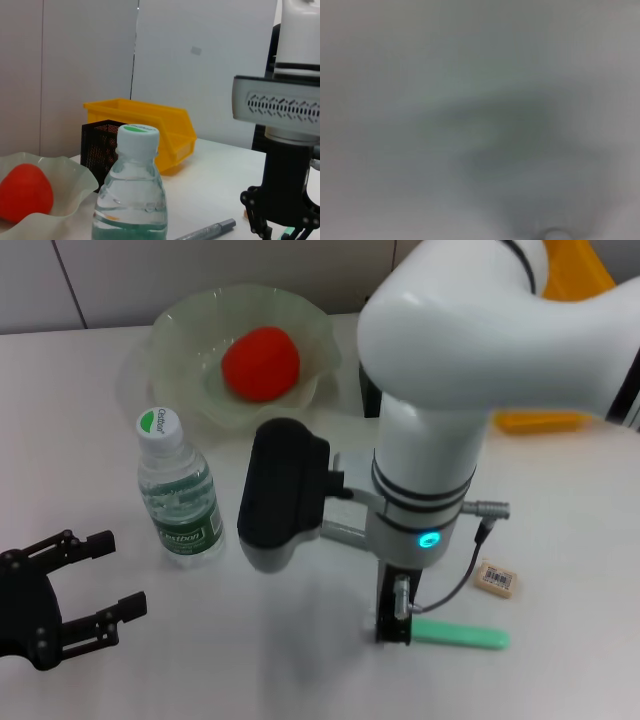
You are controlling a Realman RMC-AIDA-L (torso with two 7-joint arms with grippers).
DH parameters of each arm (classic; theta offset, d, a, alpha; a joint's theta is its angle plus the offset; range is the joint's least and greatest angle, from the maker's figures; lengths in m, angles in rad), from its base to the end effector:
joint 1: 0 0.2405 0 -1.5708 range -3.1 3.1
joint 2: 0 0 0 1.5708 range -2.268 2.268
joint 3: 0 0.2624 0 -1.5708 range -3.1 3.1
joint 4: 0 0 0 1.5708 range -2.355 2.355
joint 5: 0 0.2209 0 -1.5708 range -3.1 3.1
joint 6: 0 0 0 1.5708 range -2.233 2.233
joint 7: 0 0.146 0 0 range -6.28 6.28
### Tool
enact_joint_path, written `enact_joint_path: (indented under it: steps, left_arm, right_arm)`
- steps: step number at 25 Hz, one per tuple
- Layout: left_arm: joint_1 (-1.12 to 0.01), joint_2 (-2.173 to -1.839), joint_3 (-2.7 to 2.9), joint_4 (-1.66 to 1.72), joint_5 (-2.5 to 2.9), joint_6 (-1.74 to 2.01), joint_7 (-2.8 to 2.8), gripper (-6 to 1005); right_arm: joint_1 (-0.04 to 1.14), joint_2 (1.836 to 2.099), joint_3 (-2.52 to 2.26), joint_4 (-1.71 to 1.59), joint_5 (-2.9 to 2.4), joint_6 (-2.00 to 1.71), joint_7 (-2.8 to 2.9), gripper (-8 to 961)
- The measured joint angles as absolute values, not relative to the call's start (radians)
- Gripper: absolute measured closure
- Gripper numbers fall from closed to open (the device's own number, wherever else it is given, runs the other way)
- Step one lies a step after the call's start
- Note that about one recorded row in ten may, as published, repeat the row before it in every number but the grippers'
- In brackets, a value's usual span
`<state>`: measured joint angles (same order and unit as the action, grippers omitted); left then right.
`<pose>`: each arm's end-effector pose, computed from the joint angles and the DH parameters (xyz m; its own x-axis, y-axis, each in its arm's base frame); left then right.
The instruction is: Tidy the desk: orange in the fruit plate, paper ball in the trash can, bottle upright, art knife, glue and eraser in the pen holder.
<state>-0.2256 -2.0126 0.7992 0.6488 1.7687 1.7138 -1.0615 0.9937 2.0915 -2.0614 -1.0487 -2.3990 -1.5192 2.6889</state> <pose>-0.3352 0.2506 0.0229 0.7966 0.1864 0.5750 0.3812 -0.8932 -0.2385 0.1123 0.3208 -0.1275 0.6958 -0.2045 0.6885 -0.1679 -0.9784 -0.1210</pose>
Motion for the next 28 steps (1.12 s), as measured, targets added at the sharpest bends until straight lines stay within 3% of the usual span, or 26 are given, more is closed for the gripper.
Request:
enact_joint_path:
  steps: [15,28]
  left_arm:
    - [-0.225,-2.013,0.798,0.649,1.769,1.713,-1.054,204]
    - [-0.236,-2.017,0.798,0.649,1.768,1.702,-1.062,204]
  right_arm:
    - [0.856,2.078,-1.449,-1.46,-2.723,-1.732,2.54,774]
    - [0.689,2.08,-1.269,-1.55,-2.672,-1.344,2.444,764]
